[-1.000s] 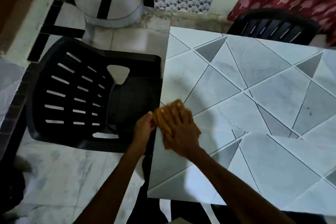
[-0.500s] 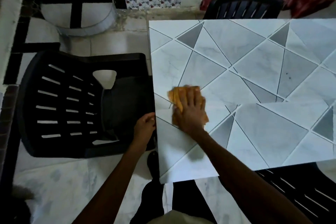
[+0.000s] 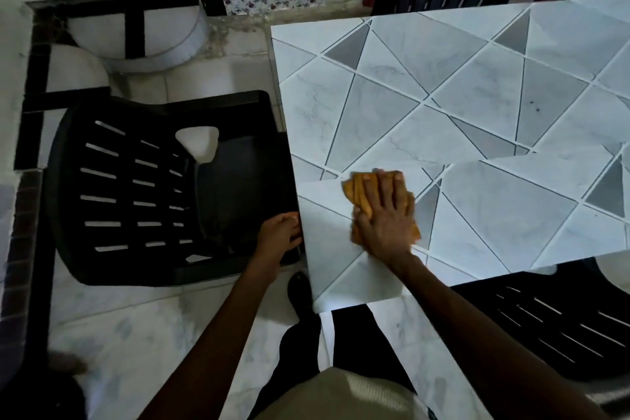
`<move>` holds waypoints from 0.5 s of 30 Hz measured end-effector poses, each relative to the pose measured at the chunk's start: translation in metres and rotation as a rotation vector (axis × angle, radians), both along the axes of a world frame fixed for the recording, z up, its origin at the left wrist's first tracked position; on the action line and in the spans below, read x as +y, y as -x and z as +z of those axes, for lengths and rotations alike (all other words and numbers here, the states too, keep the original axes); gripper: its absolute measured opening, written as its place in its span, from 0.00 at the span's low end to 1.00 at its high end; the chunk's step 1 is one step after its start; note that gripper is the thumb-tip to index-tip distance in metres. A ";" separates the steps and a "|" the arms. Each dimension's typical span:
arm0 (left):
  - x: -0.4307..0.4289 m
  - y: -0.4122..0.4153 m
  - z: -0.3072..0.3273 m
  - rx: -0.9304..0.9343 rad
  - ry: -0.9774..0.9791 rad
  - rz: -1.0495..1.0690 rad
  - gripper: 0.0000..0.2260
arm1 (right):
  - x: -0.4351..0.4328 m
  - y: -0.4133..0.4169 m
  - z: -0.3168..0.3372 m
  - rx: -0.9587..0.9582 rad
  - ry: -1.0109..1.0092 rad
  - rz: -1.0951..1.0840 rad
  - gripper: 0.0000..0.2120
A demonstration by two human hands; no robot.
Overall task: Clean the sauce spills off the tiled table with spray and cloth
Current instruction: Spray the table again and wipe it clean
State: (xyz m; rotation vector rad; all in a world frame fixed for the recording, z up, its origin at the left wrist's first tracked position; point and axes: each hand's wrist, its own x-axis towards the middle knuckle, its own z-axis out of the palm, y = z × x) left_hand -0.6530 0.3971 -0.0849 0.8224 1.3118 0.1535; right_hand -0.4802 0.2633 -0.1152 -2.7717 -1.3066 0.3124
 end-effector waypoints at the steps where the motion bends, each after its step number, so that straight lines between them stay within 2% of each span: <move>1: 0.000 0.003 0.002 -0.002 -0.001 0.006 0.12 | 0.006 0.024 -0.001 -0.006 -0.021 0.078 0.34; 5: 0.008 0.012 0.001 0.019 -0.092 0.051 0.13 | -0.032 0.102 -0.007 0.013 -0.133 0.560 0.31; 8: 0.006 0.016 -0.008 0.038 -0.187 -0.009 0.12 | -0.082 0.096 -0.010 0.014 -0.077 0.603 0.30; 10: -0.001 0.016 -0.014 0.031 -0.225 -0.097 0.12 | -0.113 0.067 -0.008 0.037 -0.001 0.469 0.30; 15: -0.026 0.011 -0.011 0.018 -0.389 -0.250 0.19 | -0.157 -0.016 0.000 0.066 0.101 -0.172 0.32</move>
